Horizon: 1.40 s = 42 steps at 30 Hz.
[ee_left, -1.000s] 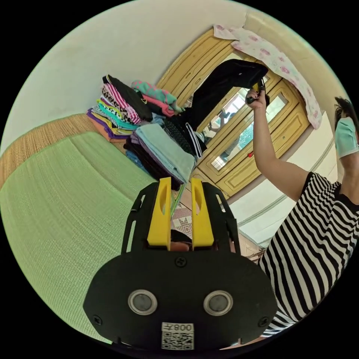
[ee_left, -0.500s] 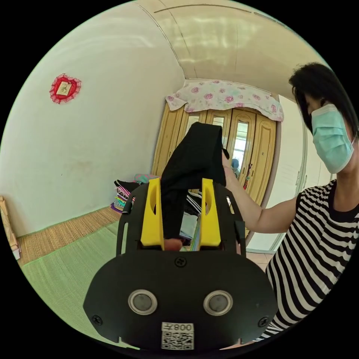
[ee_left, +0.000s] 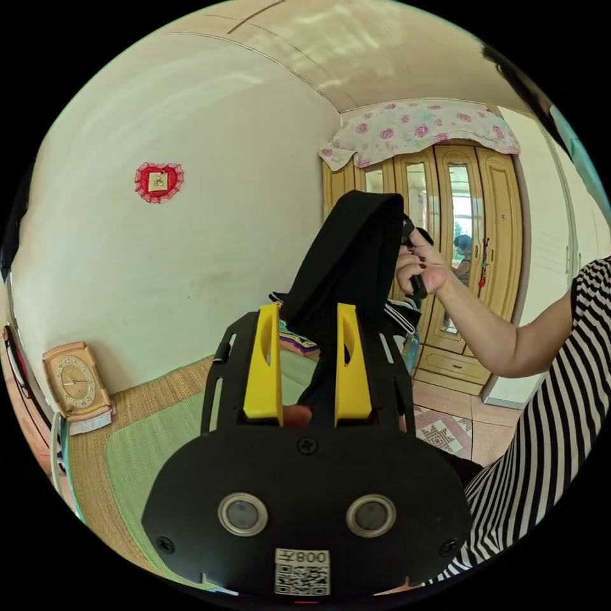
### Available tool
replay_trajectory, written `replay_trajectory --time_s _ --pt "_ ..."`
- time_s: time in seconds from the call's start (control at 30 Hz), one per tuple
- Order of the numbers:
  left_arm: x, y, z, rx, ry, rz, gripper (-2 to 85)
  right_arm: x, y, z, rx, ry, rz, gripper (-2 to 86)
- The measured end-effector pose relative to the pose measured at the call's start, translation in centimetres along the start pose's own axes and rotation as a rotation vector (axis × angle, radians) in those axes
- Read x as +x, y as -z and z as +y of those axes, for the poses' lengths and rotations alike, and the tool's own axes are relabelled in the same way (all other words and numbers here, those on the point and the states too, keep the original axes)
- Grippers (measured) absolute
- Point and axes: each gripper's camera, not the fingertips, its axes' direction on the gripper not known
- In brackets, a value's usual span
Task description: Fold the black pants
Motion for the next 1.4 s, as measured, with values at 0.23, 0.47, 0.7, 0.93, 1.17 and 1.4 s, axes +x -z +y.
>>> replay_trajectory --time_s 0.23,0.47,0.7,0.93,1.17,1.4 --pt "4.4 -2.3 -4.0 -0.011 -0.030 0.025 4.4 3.2 4.0 0.3 0.023 -0.004 0.064 0.4" --pt "8.7 -4.8 -10.2 -0.067 -0.056 0.076 2.5 11.8 14.6 4.9 0.113 -0.206 0.279 0.6" --pt "15.4 -13.0 -14.8 -0.258 -0.139 0.118 2.0 19.4 24.4 14.5 0.198 -0.398 0.375 1.3" --pt "20.2 -16.8 -17.3 -0.305 -0.180 0.121 1.7 21.7 31.8 22.1 0.262 -0.467 0.553 5.7" --pt "23.3 -18.2 -20.4 -0.297 -0.169 0.110 1.6 26.6 31.8 27.7 -0.027 -0.568 0.610 11.6" --pt "26.0 -18.5 -22.9 -0.285 -0.170 0.097 1.6 32.2 32.2 32.8 0.090 -0.773 0.208 11.5"
